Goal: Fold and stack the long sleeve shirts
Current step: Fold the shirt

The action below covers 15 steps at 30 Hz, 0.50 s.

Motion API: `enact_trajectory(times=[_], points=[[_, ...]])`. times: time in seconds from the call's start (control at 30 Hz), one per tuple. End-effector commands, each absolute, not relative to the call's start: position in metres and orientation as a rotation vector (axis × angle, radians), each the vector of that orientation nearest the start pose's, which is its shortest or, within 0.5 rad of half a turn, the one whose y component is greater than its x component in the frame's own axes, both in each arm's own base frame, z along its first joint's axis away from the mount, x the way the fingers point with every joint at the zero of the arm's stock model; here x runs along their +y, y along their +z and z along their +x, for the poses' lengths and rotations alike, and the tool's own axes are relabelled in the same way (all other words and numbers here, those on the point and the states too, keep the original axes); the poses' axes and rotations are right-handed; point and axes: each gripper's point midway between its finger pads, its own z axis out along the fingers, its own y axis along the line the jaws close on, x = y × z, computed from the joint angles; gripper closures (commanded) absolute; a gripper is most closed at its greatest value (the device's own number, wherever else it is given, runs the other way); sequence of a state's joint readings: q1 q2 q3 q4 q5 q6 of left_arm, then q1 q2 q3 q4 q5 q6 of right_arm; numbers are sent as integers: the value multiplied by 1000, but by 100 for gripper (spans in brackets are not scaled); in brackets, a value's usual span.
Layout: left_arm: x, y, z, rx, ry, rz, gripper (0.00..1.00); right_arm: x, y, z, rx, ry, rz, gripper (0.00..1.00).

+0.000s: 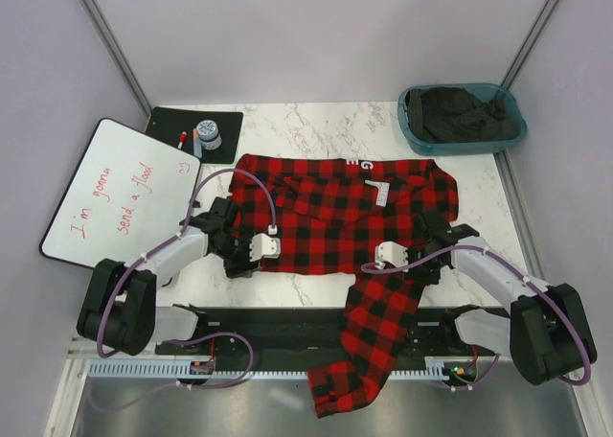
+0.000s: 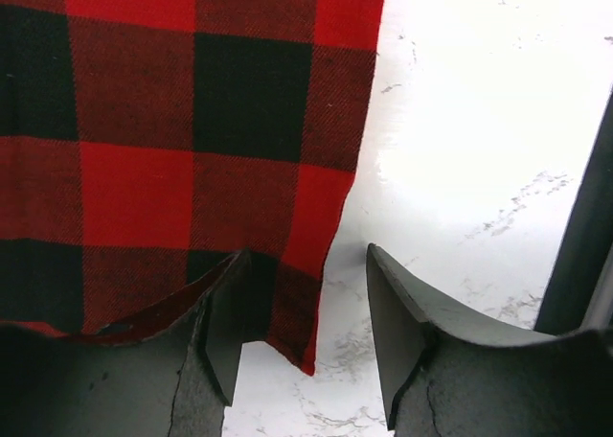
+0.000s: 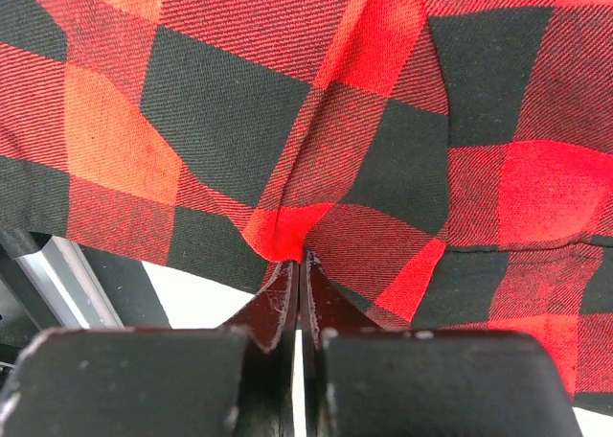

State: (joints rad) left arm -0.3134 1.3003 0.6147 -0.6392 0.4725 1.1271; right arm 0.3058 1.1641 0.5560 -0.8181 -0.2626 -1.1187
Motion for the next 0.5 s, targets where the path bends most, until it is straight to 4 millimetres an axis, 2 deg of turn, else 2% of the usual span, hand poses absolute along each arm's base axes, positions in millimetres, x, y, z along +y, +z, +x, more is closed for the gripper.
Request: enact_trajectory(times=[0.0, 0.07, 0.17, 0.2, 0.23, 0.37, 0.4, 0.47], points=[[-115, 12, 207, 1872, -426, 1888, 45, 61, 18, 165, 2159, 239, -1903, 100], [-115, 11, 208, 1855, -425, 1900, 47, 61, 22, 163, 2157, 244, -1905, 100], [-112, 9, 205, 1854, -408, 1920, 62, 60, 25, 162, 2161, 236, -1900, 100], [-109, 8, 202, 1863, -404, 1927, 70, 60, 28, 163, 2158, 233, -1896, 100], [-106, 9, 200, 1847, -384, 1950, 73, 59, 30, 163, 2159, 226, -1896, 100], [-98, 20, 178, 1789, -383, 2019, 79, 56, 44, 155, 2147, 226, -1909, 100], [-97, 25, 174, 1759, -364, 2025, 85, 57, 49, 156, 2133, 215, -1901, 100], [-93, 28, 165, 1760, -369, 2040, 92, 56, 54, 151, 2136, 226, -1905, 100]])
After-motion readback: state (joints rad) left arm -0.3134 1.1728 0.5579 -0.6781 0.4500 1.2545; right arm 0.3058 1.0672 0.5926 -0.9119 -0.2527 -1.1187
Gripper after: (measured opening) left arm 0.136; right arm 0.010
